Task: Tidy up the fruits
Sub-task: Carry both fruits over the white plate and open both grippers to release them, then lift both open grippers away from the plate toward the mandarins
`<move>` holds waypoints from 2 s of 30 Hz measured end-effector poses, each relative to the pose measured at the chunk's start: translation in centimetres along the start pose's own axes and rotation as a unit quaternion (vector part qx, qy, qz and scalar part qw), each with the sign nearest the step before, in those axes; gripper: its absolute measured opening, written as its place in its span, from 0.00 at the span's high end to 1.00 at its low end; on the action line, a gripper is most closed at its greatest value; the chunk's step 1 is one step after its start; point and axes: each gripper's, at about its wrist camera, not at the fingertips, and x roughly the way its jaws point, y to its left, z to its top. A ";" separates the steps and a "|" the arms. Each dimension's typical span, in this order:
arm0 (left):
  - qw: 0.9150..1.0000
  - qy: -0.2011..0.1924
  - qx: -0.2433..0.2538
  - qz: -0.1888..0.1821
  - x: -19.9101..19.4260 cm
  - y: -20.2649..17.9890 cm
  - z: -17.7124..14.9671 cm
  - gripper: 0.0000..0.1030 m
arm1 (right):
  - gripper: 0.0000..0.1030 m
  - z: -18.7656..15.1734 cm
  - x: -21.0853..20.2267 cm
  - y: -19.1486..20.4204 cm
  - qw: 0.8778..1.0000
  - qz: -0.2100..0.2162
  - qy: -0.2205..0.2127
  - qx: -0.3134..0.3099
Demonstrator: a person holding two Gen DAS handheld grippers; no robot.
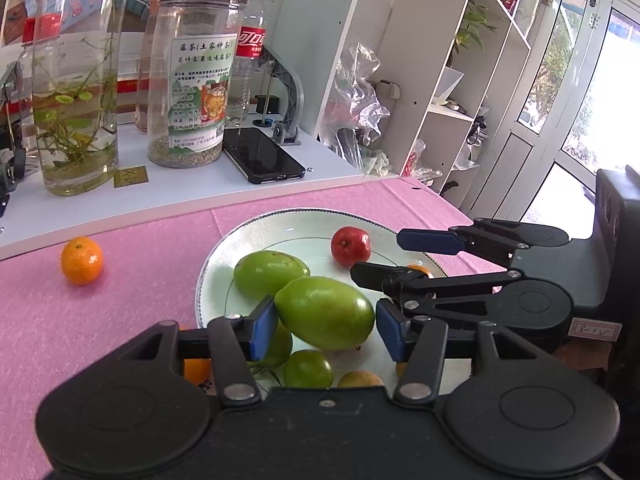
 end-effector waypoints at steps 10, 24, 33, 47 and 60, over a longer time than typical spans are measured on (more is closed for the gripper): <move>1.000 -0.008 -0.004 0.017 -1.6 -0.2 -0.7 0.00 | 0.05 -0.4 -1.8 0.3 1.000 -0.002 -0.015 0.001; 0.994 -0.028 -0.037 0.098 -5.9 1.6 -2.8 0.00 | 0.00 -1.1 -3.9 2.2 1.000 0.005 -0.020 -0.004; 0.989 -0.046 -0.053 0.128 -8.5 3.4 -3.6 0.00 | 0.00 -0.3 -5.3 4.6 0.998 0.030 -0.046 -0.023; 0.994 -0.012 -0.010 0.104 -6.3 4.7 -4.4 0.00 | 0.00 0.1 -5.4 7.6 0.997 0.054 -0.047 -0.040; 0.995 0.014 0.031 0.099 -2.6 5.0 -3.2 0.00 | 0.00 0.9 -4.4 6.9 0.997 0.046 -0.050 -0.031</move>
